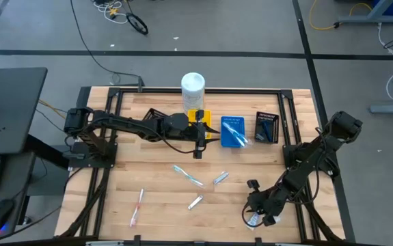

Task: Pick & Place Travel size toiletries
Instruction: Put the white toothpaste into the left black bin

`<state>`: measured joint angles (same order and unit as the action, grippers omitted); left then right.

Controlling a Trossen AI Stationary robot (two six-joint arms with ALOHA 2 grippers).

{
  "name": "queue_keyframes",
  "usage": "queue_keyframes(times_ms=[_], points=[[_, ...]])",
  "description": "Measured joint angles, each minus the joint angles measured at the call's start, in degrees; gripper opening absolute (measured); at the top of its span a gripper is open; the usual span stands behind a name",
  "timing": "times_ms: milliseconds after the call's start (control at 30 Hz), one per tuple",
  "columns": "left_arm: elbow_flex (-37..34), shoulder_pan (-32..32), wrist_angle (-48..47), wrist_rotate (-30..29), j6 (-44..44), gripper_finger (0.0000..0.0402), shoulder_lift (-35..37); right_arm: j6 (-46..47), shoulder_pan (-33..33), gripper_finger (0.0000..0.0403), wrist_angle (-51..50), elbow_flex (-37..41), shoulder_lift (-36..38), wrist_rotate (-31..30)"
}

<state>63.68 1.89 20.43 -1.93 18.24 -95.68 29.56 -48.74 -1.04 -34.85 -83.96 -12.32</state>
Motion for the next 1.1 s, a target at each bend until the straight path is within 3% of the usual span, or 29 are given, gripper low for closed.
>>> queue_keyframes(times_ms=[233,467,933,1100], points=[[0.0,0.0,0.0,0.0,0.0,0.0113,0.0,0.2,-1.7,0.0099,-0.1,0.0,0.0,-0.2],[0.0,0.0,0.0,0.0,0.0,0.0113,0.0,1.0,-3.1,0.0099,-0.7,0.0,0.0,-7.1],[0.0,0.0,0.0,0.0,0.0,0.0113,0.0,3.8,-4.0,0.0101,-2.8,0.0,0.0,-5.5],[0.0,0.0,0.0,0.0,0.0,0.0113,0.0,4.9,-5.4,0.0138,0.5,0.0,0.0,-5.2]])
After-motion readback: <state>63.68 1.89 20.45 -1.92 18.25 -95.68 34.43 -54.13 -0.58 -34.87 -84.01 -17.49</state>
